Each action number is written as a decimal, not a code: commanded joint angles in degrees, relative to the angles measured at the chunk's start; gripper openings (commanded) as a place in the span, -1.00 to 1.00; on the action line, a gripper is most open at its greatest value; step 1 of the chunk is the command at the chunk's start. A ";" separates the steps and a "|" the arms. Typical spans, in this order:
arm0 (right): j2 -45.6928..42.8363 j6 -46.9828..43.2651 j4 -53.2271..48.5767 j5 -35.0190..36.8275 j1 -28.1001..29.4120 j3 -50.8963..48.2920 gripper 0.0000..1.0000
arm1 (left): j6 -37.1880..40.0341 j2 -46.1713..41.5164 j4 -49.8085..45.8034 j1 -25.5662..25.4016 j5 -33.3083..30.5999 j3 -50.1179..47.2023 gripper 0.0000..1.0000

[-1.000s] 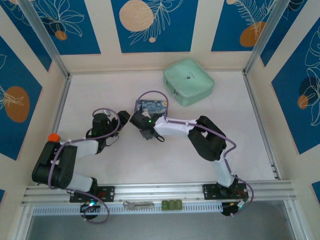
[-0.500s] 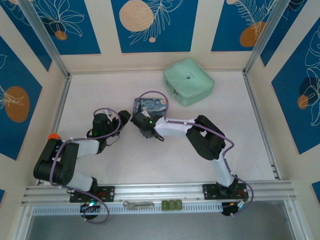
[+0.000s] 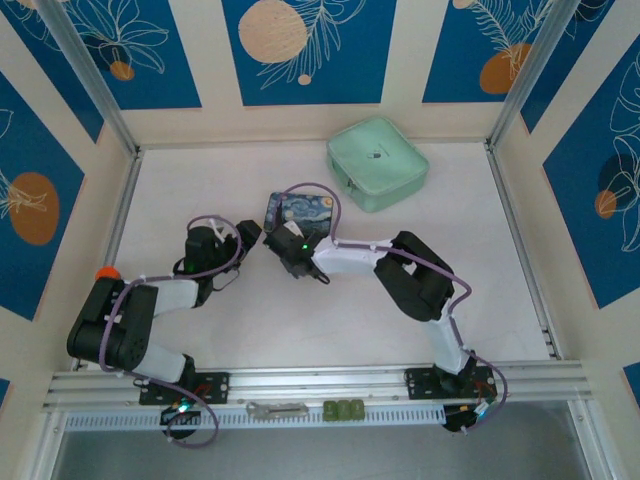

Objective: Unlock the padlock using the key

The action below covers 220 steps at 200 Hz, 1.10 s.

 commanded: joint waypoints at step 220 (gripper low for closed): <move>-4.39 -28.02 16.50 -26.14 -8.58 -6.70 -1.00 | 14.24 21.40 -7.47 -4.35 5.44 22.73 0.06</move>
